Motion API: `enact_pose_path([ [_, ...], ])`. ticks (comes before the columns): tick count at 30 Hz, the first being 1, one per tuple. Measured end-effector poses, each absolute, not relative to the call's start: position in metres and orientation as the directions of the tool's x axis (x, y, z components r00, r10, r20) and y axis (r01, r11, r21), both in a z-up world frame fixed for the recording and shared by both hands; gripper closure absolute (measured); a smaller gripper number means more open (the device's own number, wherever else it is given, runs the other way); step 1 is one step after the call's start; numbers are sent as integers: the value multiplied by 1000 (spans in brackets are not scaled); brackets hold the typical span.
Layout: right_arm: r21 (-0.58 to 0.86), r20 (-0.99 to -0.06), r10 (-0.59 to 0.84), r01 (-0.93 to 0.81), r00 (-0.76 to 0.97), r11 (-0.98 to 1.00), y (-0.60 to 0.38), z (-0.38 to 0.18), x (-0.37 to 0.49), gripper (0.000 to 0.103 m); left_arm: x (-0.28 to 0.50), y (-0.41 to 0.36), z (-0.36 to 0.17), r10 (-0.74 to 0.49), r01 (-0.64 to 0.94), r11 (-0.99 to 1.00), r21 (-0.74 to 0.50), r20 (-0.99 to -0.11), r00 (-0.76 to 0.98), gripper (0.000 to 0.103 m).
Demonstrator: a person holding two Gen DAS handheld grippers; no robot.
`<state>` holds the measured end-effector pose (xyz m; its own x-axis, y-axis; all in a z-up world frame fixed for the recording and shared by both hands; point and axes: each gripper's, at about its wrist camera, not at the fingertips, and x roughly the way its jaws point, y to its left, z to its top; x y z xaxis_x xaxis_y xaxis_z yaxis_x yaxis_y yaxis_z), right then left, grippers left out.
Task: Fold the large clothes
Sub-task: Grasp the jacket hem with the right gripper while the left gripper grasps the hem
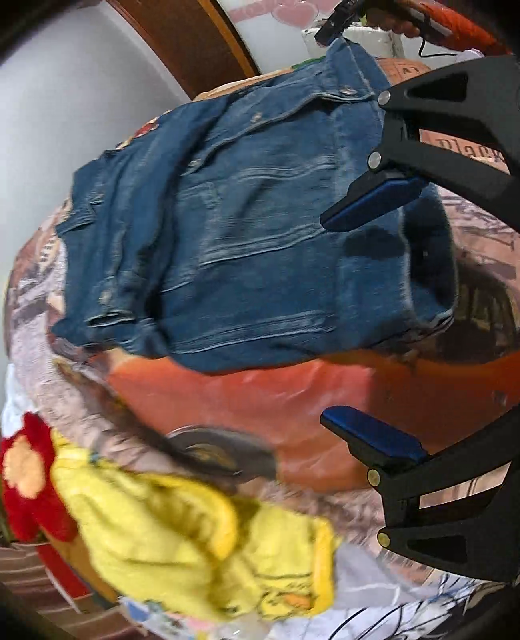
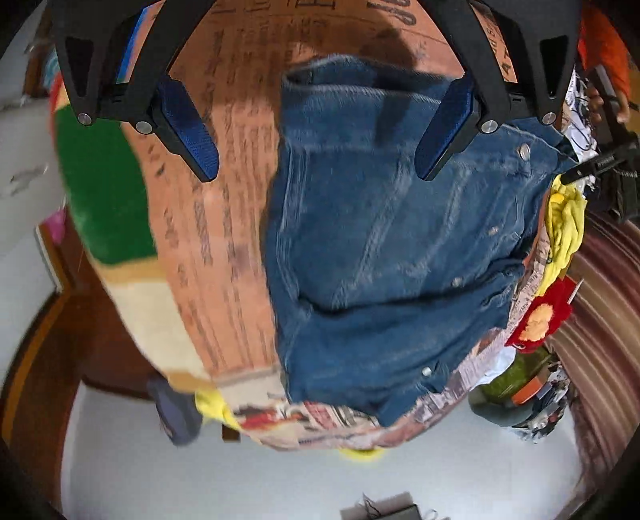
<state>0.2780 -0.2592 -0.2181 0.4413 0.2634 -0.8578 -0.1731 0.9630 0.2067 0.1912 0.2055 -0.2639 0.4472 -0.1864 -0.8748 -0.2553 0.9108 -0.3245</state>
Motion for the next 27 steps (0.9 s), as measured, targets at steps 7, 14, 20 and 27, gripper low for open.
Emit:
enact_pose_path([
  [7,300,-858,334,-146,390,943,-258,-243,265,35,186,192,-279,-259,-231,899,-372,-877,405,16],
  [14,327,-841,352,-132,412,936,-256,-242,265,70,182,189,-278,-281,-208,890,-406,-847,451,54],
  [20,354,-806,394,-174,443,919,-255,-224,273,87,189,182,-252,-188,-173,932,-319,-832,523,86],
  [27,342,-759,425,-253,493,905,-237,-190,296,89,209,183,-215,-172,-131,941,-313,-772,612,88],
])
